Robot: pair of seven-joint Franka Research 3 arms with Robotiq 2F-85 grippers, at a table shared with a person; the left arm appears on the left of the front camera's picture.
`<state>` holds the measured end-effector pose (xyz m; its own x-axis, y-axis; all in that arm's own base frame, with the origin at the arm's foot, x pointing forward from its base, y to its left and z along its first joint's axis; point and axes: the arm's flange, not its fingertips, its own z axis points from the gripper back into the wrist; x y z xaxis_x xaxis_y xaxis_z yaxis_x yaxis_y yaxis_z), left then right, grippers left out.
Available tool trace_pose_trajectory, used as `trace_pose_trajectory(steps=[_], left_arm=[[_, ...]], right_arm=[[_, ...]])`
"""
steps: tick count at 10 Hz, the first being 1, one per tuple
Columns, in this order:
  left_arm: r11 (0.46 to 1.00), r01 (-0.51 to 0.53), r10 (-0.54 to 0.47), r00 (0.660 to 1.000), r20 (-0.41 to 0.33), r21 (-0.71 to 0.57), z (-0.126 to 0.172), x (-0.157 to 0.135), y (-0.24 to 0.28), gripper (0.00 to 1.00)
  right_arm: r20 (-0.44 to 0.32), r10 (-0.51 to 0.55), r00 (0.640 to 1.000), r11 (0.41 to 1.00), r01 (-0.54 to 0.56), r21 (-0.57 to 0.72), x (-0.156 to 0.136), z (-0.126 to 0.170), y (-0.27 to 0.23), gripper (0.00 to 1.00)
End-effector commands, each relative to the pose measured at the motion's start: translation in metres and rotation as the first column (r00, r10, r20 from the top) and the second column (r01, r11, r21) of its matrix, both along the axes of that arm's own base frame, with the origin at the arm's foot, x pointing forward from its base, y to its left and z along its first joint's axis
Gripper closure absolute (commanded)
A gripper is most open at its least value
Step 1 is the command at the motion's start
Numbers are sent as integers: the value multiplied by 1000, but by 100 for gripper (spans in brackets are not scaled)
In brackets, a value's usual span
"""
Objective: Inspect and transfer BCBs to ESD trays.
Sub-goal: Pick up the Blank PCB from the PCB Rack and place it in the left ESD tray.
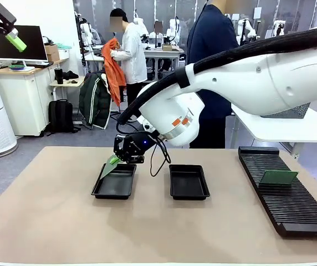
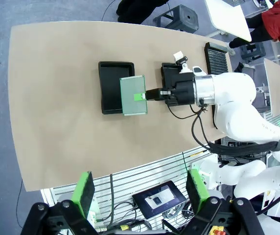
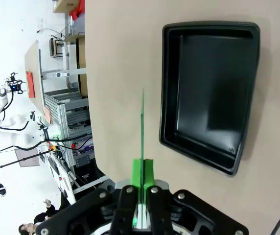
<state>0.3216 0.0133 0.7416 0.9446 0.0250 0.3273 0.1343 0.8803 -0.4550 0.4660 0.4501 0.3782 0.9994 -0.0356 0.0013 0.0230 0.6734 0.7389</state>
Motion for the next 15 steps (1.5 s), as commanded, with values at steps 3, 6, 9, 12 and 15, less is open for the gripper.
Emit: trace_pose_trajectory(steps=[3, 6, 9, 12, 15], left_arm=[[1000, -4, 4, 1000, 6, -11, -1, 1, 1, 0], [1000, -4, 4, 1000, 6, -11, -1, 1, 1, 0], [1000, -4, 4, 1000, 6, -11, -1, 1, 1, 0], [1000, -4, 4, 1000, 6, -11, -1, 1, 1, 0], [1000, -4, 4, 1000, 6, -11, -1, 1, 1, 0]], right_arm=[[6, 0, 1000, 1000, 0, -24, 24, -28, 17, 97], [11, -8, 1000, 998, 9, -61, 34, -43, 21, 97], [-2, -16, 1000, 997, 16, -72, 37, -53, 30, 97], [-9, -37, 999, 993, 36, -109, 45, -61, 40, 97], [-22, -42, 999, 990, 39, -133, 50, -69, 45, 97]])
